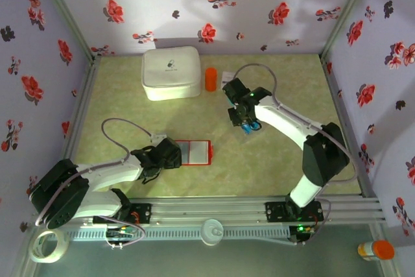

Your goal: Put the credit cards into the card holder

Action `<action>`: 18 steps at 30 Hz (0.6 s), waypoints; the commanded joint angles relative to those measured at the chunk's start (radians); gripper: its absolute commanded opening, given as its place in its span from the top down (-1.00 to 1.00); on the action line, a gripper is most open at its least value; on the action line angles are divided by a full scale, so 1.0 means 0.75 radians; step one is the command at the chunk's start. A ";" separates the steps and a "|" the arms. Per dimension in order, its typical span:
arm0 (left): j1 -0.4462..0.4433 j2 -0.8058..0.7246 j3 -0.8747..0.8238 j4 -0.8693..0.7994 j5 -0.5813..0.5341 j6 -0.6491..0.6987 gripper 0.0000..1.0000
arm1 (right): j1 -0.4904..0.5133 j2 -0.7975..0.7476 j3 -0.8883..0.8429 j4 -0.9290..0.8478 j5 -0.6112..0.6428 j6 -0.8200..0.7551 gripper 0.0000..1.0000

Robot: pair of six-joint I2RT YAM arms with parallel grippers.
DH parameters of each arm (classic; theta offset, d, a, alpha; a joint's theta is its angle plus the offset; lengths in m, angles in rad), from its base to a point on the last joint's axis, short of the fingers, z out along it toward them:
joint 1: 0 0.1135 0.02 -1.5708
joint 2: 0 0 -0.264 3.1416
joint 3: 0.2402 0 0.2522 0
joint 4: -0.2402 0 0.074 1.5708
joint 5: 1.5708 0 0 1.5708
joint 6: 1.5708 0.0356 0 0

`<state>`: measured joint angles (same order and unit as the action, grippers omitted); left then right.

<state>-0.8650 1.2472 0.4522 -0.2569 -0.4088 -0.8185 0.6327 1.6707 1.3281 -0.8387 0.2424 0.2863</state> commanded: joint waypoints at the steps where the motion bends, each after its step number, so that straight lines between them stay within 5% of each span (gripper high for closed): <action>1: -0.006 0.005 0.011 -0.054 -0.050 -0.023 -0.99 | -0.001 0.056 0.052 -0.105 0.175 -0.089 0.23; 18: -0.006 0.003 0.010 -0.052 -0.047 -0.026 -0.99 | -0.003 0.215 0.107 -0.093 0.174 -0.120 0.38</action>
<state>-0.8650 1.2472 0.4522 -0.2581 -0.4088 -0.8223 0.6327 1.8099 1.3853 -0.8913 0.3702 0.2089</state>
